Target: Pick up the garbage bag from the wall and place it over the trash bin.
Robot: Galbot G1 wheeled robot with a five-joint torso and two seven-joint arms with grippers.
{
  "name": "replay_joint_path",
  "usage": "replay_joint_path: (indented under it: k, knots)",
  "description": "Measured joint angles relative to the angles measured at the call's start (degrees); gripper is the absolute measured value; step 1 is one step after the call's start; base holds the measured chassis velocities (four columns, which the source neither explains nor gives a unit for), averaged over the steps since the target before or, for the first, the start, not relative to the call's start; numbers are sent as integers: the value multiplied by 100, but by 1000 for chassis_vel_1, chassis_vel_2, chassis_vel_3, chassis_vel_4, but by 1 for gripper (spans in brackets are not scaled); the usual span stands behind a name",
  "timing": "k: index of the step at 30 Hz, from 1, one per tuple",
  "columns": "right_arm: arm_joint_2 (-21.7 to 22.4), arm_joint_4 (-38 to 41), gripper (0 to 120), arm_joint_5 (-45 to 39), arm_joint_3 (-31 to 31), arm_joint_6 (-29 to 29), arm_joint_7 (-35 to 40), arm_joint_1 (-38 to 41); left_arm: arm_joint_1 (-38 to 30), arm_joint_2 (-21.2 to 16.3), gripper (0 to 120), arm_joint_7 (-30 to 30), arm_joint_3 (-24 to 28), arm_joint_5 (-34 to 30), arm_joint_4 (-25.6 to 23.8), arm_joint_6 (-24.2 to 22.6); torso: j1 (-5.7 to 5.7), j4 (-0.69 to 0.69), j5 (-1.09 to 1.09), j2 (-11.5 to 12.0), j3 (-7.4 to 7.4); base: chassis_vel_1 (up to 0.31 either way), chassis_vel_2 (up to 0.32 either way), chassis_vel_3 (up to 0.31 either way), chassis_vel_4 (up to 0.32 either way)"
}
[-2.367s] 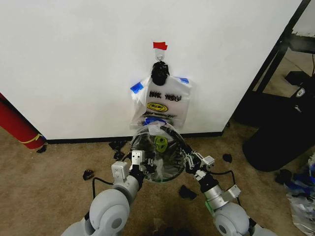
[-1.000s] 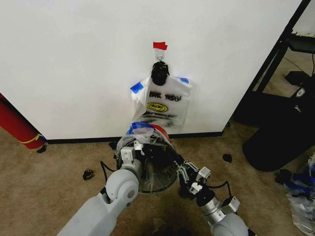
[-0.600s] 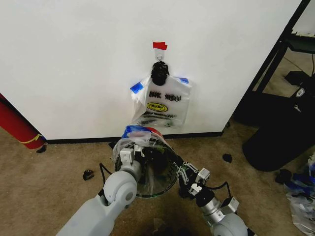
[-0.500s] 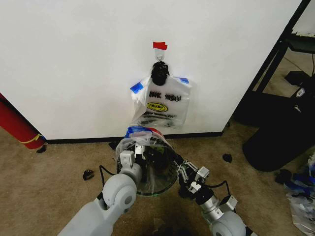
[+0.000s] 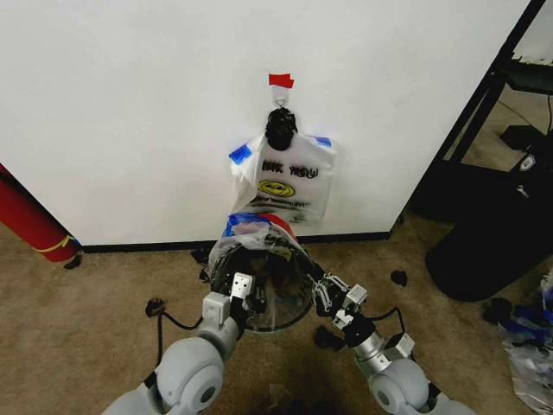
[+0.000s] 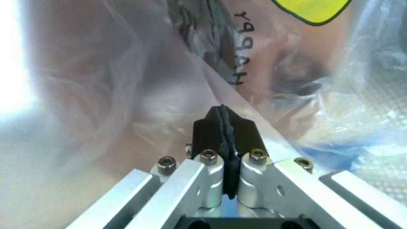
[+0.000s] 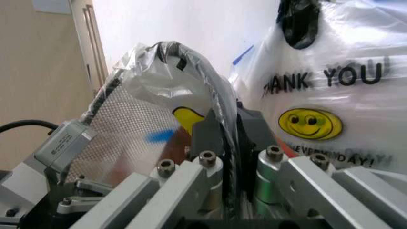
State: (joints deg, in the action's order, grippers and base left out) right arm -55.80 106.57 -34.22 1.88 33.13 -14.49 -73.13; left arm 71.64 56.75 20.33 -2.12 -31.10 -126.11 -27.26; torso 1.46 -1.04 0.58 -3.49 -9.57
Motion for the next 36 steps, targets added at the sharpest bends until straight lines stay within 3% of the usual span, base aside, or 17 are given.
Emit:
replay_joint_path:
  k: [12,24,36]
  knots:
    - [-51,162,1,18,-17,0,-93,-70,8,147,0,-58,134,161,170,-178,0,0,0,0,0,0,0,0,0]
    - [-60,191,1,305,33,118,-215,-183,-425,-19,0,44,449,-114,297,-270,0,0,0,0,0,0,0,0,0]
    - [-115,91,1,368,-55,120,-264,-53,-1356,374,0,277,926,-336,1098,-75,0,0,0,1,-1,0,0,0,0]
